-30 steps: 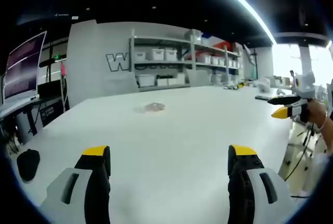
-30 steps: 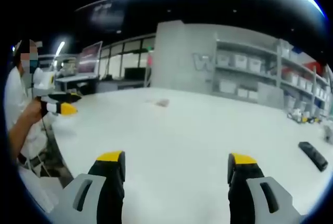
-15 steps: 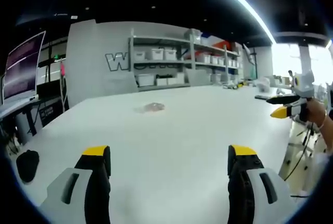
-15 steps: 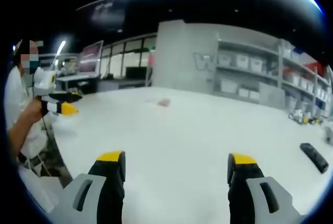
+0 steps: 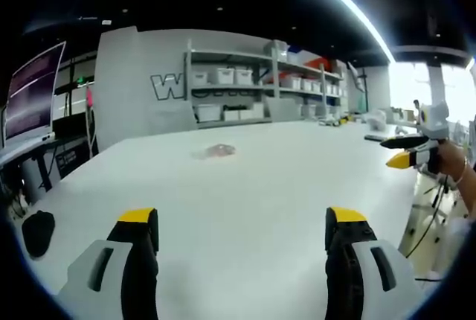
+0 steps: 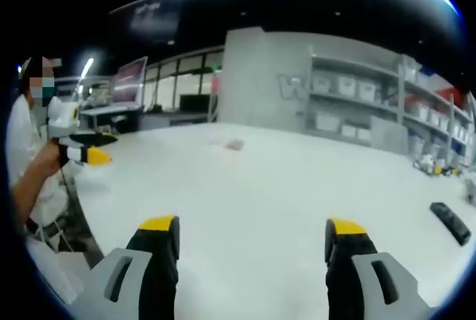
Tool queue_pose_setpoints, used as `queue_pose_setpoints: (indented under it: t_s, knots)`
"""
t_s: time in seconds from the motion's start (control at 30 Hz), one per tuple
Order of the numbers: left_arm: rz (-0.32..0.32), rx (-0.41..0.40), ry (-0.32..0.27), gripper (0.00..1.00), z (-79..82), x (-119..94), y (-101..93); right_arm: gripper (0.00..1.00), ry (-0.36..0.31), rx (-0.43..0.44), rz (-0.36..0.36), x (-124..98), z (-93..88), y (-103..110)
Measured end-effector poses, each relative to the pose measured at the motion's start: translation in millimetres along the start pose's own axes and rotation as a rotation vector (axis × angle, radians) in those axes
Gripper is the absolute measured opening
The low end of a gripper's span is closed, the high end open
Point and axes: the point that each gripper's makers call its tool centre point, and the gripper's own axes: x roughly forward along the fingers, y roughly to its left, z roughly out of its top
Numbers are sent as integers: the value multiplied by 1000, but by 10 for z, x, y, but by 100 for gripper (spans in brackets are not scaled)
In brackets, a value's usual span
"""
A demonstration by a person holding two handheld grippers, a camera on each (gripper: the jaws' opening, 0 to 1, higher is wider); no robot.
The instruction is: Open the resealable bag by pulling the two sides of the seal apart until the entire bag opening is separated and visibly accessible.
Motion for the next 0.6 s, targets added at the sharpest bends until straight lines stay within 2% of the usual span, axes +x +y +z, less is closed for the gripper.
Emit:
queue_pose_setpoints:
  t_s: [0.6]
  knots:
    - [1,-5,-3,91,-21,-27,11,81,-2,-17,7,61,65,11]
